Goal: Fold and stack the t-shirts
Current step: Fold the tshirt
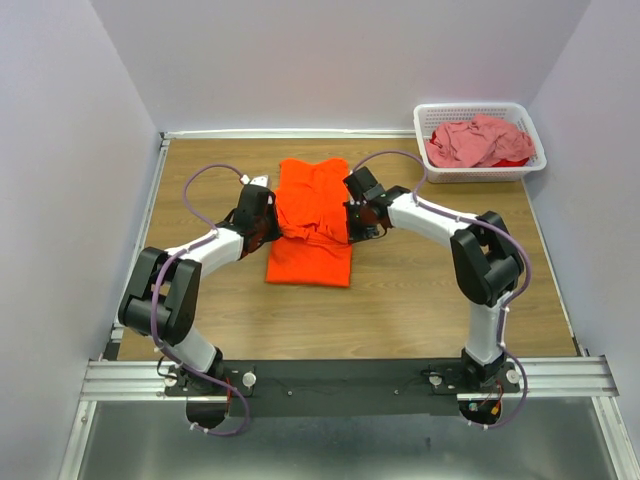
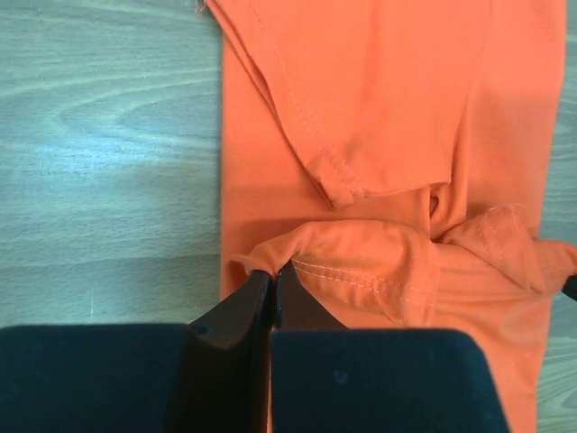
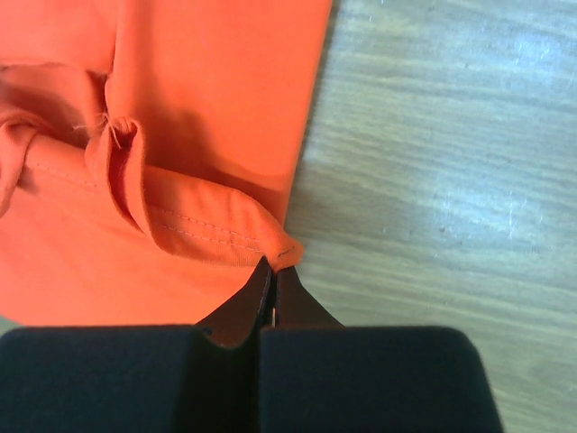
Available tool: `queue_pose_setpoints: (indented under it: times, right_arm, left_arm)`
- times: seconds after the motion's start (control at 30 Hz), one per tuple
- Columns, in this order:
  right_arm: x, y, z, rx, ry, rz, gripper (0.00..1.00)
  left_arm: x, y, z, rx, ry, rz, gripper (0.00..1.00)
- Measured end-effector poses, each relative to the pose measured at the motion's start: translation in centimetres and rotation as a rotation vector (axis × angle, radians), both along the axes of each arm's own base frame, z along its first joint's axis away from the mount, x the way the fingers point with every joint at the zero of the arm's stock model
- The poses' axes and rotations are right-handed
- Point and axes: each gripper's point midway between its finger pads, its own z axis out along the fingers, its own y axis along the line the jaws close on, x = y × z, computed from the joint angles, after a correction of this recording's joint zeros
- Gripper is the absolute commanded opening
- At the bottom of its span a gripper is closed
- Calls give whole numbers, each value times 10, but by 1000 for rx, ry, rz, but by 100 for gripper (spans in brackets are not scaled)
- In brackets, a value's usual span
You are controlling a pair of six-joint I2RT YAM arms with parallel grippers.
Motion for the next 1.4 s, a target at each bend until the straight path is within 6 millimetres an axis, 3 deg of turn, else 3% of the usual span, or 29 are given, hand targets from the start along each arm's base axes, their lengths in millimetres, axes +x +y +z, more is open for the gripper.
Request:
queue_pose_setpoints:
  times: [0.47,0.53,0.7,0.8,0.9,0.97,1.07,1.17,1.3,1.4]
  right_arm:
    - [15,4,6,2,-62,11,1]
    - [17,5,7,4,-72,11,3]
    - [22,5,4,-3,-88,17,30]
    - [24,5,5,-9,-101,32,42]
    - [24,5,8,-8,-108,42,43]
    - [23,8,13,-3,-120,55,43]
    - [22,14,28,9,-158,91,42]
    - [14,32,39,44,-189,157,38]
    - [1,57,43,89,-201,242,28]
    - [-3,71,38,116,-193,281,26]
  left_arm:
    - [0,3,-3,-7,-3,38,8]
    - [1,3,-2,-8,-5,43,21]
    - [2,5,-2,-12,-4,59,61]
    - [2,8,0,-10,-7,70,69]
    - [0,12,15,-5,-33,85,69]
    - [-3,15,37,-10,-75,96,69]
    - [-8,12,73,-34,-164,94,54]
    - [-24,-8,91,-71,-206,45,49]
    - [-51,-36,74,-88,-164,-38,29]
    - [-68,-37,36,-66,-74,-55,25]
